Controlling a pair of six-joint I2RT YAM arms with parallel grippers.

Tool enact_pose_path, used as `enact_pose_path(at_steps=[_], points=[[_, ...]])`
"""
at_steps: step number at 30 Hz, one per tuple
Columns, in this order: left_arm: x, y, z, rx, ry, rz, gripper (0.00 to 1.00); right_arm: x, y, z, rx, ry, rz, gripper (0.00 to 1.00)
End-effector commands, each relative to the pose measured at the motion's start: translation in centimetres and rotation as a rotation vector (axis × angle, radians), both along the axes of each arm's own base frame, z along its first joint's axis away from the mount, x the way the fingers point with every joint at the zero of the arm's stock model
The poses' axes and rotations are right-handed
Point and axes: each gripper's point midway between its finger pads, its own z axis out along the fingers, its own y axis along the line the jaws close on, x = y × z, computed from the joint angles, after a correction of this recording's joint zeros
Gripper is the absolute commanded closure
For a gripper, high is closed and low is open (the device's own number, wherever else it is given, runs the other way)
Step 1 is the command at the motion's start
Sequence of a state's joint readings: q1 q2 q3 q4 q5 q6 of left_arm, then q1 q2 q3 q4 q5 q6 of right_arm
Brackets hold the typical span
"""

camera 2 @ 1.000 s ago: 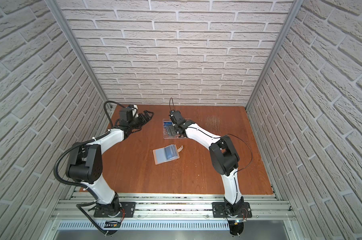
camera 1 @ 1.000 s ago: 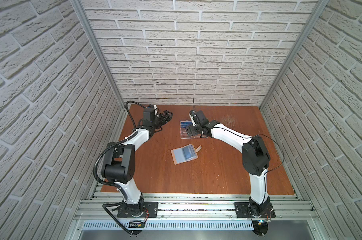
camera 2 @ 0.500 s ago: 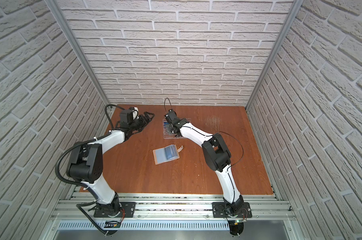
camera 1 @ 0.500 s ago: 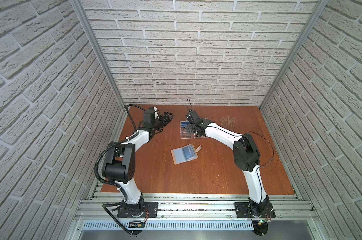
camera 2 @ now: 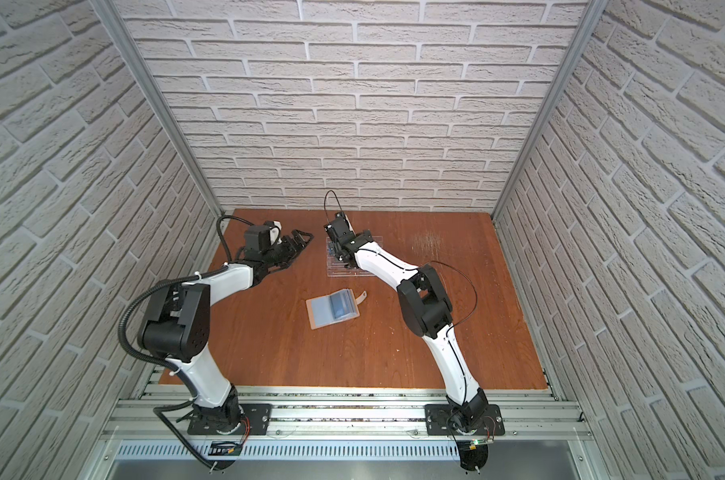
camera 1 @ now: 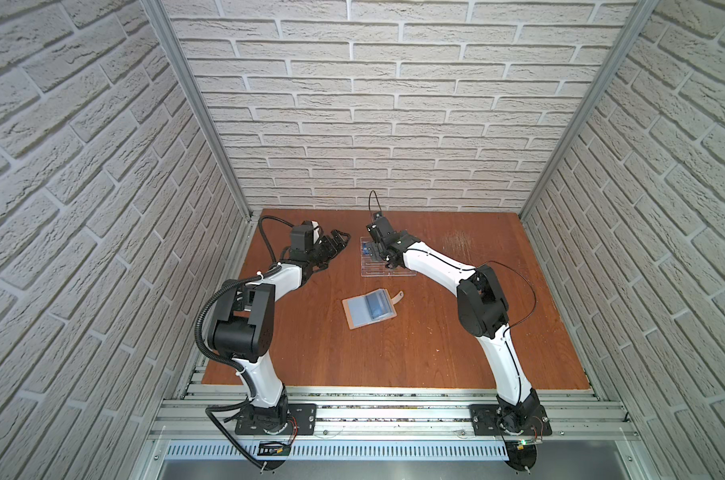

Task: Take the credit cards out of the card holder
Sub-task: Touch the credit card in the storage box, then flip over the card slot in the card holder.

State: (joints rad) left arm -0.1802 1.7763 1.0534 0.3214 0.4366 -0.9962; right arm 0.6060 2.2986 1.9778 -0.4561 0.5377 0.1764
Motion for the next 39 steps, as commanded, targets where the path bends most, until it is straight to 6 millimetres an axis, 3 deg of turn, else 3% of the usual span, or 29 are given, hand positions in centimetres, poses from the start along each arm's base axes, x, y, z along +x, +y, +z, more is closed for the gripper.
enact_pose_path(at_steps=[1,7,13,18,23,27,31,39], points=[[0.1,-0.8,0.7,-0.005,-0.053,-0.027,0.02,0.5,0.4,1.5,0.02,-0.044,-0.011,0.01],[-0.5,-1.1,0.7,0.011,-0.056,-0.034,0.02,-0.7,0.3,2.8,0.073,-0.049,0.004,0.0],[-1.9,-1.1,1.1,0.024,-0.064,-0.023,0.02,-2.9,-1.2,5.0,0.113,-0.073,-0.009,0.01],[-3.7,-1.5,1.4,0.035,-0.056,-0.031,0.02,-5.2,-4.2,8.0,0.121,-0.098,-0.049,0.01],[-6.2,-2.0,1.7,0.05,-0.056,-0.038,0.02,-8.3,-7.6,8.9,0.193,-0.075,-0.07,0.0],[-8.7,-2.4,1.6,0.06,-0.043,-0.053,0.02,-11.3,-10.2,8.6,0.253,-0.034,-0.079,0.0],[-11.1,-3.5,1.0,0.083,-0.027,-0.081,0.02,-14.2,-11.2,7.8,0.286,0.002,-0.05,0.0],[-15.2,-5.9,-1.2,0.062,0.032,-0.134,0.02,-18.7,-9.3,1.0,0.374,0.211,0.064,0.0]])
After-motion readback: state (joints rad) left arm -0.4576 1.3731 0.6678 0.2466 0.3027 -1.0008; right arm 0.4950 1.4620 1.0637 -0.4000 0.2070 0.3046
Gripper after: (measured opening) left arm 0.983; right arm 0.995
